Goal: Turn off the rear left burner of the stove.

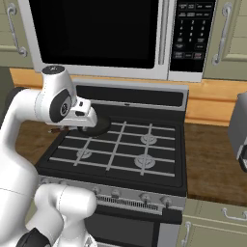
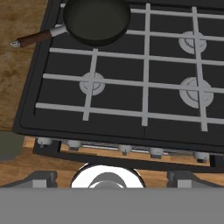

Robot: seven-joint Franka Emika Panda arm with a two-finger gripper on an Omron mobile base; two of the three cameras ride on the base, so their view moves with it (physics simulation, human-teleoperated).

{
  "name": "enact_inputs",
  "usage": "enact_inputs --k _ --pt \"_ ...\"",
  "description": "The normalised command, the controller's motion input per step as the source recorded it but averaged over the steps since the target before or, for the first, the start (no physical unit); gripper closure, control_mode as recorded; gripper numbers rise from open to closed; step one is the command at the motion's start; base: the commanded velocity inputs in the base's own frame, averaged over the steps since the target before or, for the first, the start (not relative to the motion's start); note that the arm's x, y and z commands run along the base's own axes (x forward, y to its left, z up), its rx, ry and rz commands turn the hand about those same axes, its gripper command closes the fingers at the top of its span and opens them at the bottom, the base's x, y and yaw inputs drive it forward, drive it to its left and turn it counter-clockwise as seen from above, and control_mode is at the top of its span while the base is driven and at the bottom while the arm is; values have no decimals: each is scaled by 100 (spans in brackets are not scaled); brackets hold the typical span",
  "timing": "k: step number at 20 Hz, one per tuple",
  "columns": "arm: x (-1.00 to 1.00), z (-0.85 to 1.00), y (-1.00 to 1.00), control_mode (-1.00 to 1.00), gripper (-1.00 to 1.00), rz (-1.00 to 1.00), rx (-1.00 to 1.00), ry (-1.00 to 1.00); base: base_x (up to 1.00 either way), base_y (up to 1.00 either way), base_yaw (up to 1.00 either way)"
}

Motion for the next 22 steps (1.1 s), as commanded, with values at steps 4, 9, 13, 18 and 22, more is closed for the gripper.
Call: enact_inputs --k 4,9,13,18,22 --pt "0 0 0 -100 -100 0 0 0 0 0 0" --pt "0 0 0 -100 -100 0 0 0 0 0 0" --pt "0 0 0 -100 -100 0 0 0 0 0 0" --pt "0 0 -5 100 -100 0 0 0 0 -10 0" --pt "0 0 0 100 -100 0 0 0 0 -34 0"
